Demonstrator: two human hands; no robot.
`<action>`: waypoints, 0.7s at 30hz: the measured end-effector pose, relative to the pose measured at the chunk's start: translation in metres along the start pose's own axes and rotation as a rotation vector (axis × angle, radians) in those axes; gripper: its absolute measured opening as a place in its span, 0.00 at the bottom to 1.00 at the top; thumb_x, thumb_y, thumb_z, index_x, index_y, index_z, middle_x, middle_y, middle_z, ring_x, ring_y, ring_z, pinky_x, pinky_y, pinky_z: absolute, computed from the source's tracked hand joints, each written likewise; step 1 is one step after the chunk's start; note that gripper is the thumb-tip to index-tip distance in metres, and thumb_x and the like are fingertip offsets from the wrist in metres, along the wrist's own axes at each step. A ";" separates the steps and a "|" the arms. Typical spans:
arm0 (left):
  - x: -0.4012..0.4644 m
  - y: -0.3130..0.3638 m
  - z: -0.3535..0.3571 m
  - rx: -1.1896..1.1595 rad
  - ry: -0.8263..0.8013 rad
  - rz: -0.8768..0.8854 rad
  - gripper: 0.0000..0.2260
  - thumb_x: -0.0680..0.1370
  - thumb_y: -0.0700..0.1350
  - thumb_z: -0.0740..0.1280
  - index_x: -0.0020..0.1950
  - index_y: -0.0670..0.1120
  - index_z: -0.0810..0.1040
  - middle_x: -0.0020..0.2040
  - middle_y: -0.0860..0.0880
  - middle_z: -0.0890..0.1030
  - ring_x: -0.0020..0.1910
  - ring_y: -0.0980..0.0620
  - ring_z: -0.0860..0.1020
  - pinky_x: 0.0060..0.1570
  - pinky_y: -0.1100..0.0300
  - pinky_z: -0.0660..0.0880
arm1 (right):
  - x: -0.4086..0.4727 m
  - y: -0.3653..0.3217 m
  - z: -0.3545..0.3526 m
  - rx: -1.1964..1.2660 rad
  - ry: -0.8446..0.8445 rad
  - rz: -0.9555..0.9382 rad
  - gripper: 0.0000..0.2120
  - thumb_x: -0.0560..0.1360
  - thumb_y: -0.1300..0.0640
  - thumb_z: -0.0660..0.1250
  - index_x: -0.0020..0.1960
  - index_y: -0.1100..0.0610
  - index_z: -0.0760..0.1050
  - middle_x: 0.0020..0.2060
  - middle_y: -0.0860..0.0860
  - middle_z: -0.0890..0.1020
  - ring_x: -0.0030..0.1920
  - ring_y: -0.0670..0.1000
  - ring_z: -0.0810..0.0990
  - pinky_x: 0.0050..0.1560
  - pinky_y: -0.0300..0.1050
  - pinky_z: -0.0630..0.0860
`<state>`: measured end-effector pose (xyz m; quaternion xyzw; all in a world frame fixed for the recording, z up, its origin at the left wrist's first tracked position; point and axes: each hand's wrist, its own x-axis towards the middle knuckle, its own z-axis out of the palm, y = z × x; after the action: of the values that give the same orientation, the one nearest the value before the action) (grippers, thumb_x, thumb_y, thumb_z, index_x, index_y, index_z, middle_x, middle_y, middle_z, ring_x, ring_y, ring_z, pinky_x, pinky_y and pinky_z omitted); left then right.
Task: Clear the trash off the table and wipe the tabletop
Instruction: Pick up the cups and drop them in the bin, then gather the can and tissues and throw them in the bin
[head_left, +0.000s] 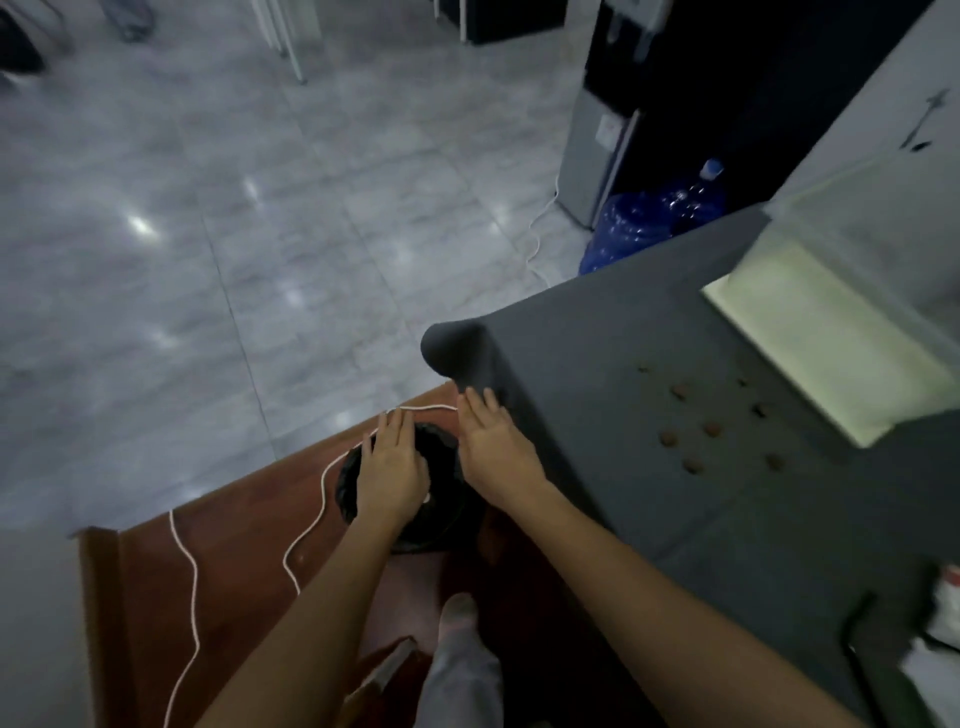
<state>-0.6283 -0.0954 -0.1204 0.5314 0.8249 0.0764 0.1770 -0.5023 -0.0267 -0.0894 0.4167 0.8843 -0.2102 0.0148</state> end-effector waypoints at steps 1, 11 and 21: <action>-0.009 0.013 -0.008 0.002 0.016 0.023 0.26 0.78 0.40 0.56 0.76 0.39 0.56 0.77 0.41 0.58 0.77 0.44 0.54 0.74 0.48 0.52 | -0.011 0.000 -0.014 0.005 0.029 -0.021 0.27 0.80 0.60 0.54 0.76 0.65 0.50 0.77 0.60 0.54 0.77 0.59 0.50 0.75 0.51 0.51; -0.085 0.163 -0.028 0.057 0.112 0.391 0.25 0.79 0.43 0.58 0.75 0.39 0.59 0.76 0.41 0.60 0.76 0.43 0.56 0.73 0.44 0.55 | -0.171 0.078 -0.105 -0.105 0.306 0.203 0.28 0.82 0.53 0.52 0.77 0.61 0.48 0.78 0.56 0.50 0.78 0.56 0.46 0.75 0.54 0.44; -0.165 0.310 0.023 0.127 -0.045 0.834 0.25 0.80 0.44 0.55 0.76 0.42 0.54 0.77 0.43 0.56 0.77 0.44 0.53 0.74 0.45 0.50 | -0.364 0.167 -0.109 -0.143 0.433 0.690 0.29 0.80 0.48 0.53 0.78 0.56 0.51 0.78 0.54 0.52 0.78 0.56 0.47 0.74 0.60 0.47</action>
<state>-0.2947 -0.1148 -0.0097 0.8311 0.5382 0.0787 0.1158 -0.1246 -0.1570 0.0234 0.7211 0.6880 -0.0383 -0.0730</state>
